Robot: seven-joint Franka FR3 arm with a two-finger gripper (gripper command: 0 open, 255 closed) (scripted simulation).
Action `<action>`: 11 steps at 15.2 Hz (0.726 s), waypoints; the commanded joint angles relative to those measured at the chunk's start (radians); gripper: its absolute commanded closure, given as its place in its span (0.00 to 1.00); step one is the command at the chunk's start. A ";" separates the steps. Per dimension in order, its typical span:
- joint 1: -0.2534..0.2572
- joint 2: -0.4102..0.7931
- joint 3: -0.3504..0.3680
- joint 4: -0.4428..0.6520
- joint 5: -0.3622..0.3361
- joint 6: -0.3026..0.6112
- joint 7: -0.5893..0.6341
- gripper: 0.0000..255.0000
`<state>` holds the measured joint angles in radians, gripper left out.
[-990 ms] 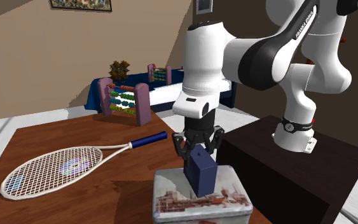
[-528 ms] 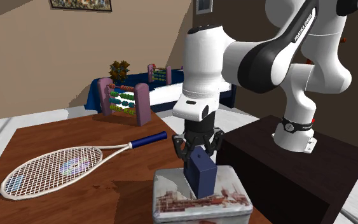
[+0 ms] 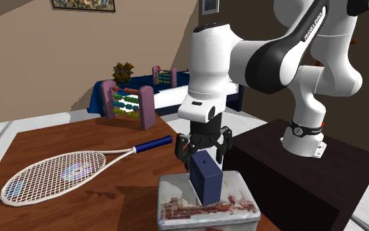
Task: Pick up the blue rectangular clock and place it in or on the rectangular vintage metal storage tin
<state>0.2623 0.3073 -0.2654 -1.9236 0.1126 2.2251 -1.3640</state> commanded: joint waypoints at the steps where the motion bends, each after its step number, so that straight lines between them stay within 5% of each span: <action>1: 0.003 -0.028 -0.004 0.020 -0.011 -0.047 0.008 0.00; 11: 0.005 -0.055 -0.008 0.046 -0.022 -0.099 0.015 0.00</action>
